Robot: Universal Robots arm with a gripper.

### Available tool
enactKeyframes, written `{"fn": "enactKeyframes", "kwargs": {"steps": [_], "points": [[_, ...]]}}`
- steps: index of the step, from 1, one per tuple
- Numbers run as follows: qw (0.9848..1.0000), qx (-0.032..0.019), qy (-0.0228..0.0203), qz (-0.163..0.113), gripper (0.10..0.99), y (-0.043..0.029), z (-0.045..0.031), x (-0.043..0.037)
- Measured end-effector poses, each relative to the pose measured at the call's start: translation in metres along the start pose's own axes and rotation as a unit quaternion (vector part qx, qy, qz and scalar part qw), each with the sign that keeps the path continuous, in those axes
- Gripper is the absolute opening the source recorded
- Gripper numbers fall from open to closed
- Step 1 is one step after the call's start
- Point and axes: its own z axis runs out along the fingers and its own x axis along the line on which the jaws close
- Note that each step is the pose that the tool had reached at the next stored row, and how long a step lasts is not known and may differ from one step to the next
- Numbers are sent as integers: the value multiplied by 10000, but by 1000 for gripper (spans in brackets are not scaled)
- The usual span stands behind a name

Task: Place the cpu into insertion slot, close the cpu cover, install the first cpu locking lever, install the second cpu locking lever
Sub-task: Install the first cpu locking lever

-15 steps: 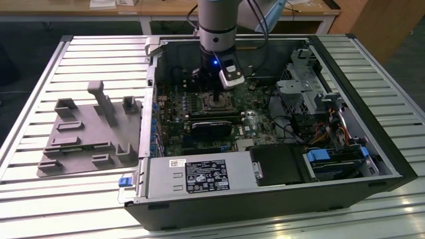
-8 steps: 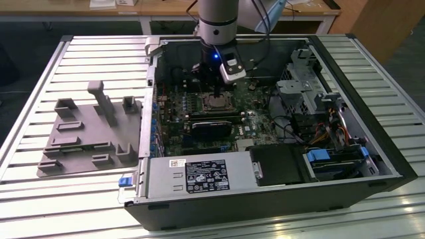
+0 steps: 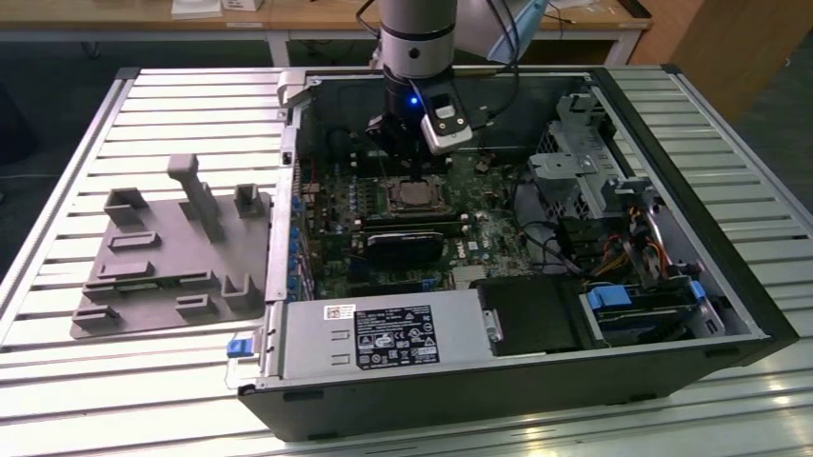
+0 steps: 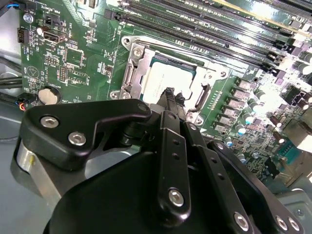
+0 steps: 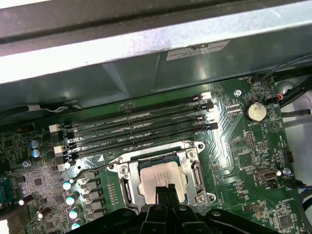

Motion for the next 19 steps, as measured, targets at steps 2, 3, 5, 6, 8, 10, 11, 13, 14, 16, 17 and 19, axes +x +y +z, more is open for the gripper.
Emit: {"fn": "enactKeyframes", "kwargs": {"steps": [2,3,5,6,8,10,11,13,14,16,17,19], "points": [[10000,1,0,0,106,0,0,0],[10000,1,0,0,106,0,0,0],[10000,1,0,0,106,0,0,0],[10000,1,0,0,106,0,0,0],[10000,1,0,0,106,0,0,1],[10000,1,0,1,106,-1,-2,7],[10000,2,-1,0,106,-2,-6,9],[10000,1,-2,-1,106,-1,-23,8],[10000,1,-2,-1,106,-1,-37,8],[10000,0,-2,0,106,0,-67,6],[10000,0,-2,0,106,1,-78,5],[10000,0,-2,0,106,1,-89,5]]}}
